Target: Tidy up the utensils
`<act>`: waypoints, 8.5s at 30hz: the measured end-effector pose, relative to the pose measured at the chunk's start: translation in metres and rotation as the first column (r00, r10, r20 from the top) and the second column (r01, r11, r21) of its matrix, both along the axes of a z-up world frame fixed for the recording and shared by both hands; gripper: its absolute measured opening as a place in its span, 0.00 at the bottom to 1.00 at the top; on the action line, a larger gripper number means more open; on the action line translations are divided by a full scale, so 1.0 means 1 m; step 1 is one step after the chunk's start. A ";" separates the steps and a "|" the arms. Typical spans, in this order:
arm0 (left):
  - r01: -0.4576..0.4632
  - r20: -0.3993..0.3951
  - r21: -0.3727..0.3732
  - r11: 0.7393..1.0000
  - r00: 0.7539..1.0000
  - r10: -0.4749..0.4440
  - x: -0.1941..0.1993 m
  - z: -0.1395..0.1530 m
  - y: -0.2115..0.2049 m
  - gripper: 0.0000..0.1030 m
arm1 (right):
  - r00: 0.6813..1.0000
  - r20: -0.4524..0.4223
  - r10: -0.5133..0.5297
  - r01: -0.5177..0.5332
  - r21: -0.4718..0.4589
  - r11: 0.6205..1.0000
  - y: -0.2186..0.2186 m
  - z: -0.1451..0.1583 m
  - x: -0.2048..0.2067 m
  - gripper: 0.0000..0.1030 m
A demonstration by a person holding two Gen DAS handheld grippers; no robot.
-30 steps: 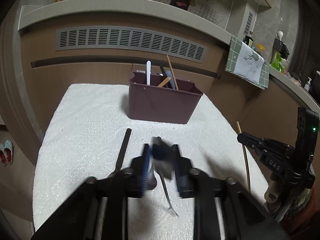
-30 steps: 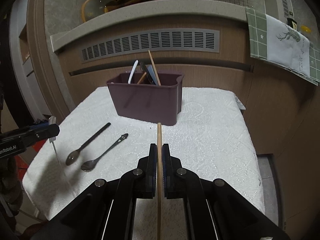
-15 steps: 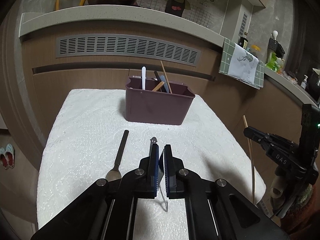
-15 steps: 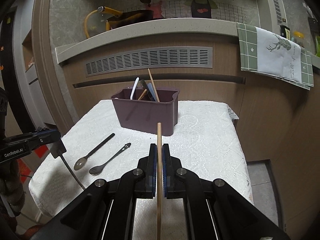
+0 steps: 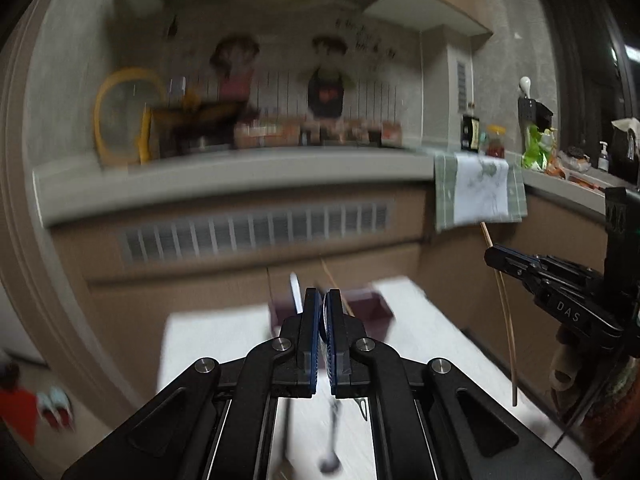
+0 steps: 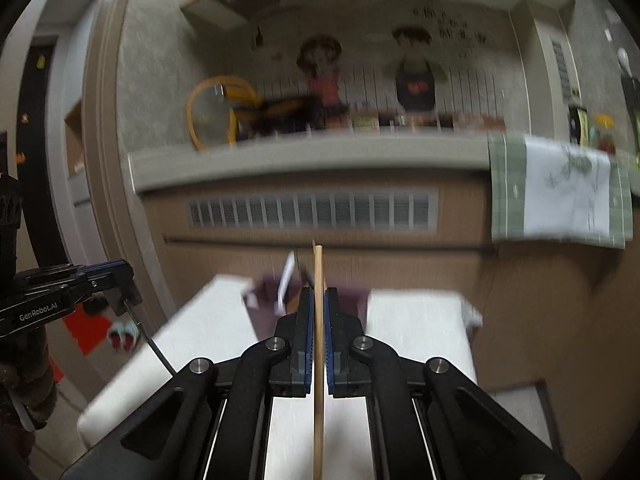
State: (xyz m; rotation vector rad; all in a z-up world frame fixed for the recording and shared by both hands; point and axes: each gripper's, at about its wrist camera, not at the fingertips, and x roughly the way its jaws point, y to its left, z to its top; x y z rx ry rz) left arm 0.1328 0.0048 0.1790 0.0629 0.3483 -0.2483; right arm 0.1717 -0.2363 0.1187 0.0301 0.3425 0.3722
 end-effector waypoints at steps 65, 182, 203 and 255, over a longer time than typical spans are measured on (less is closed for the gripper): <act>-0.296 -0.473 -0.143 0.944 0.859 0.198 -0.009 -0.242 0.128 0.43 | 0.739 -0.669 0.086 -0.110 0.006 0.994 0.150 -0.201 0.072 0.15; 0.008 -0.342 -0.151 0.989 0.938 -0.059 0.000 -0.150 0.011 0.03 | 0.988 -0.148 -0.038 0.015 -0.152 0.988 0.016 -0.062 -0.027 0.24; 0.076 0.115 -0.212 0.974 0.992 -0.053 0.039 0.037 0.019 0.03 | 1.000 0.017 0.009 -0.008 -0.079 0.997 0.005 0.078 0.025 0.24; -0.230 -0.164 -0.049 0.972 0.962 0.220 -0.059 -0.155 -0.013 0.33 | 0.985 -0.168 -0.029 0.032 0.011 0.999 0.041 -0.093 -0.047 0.27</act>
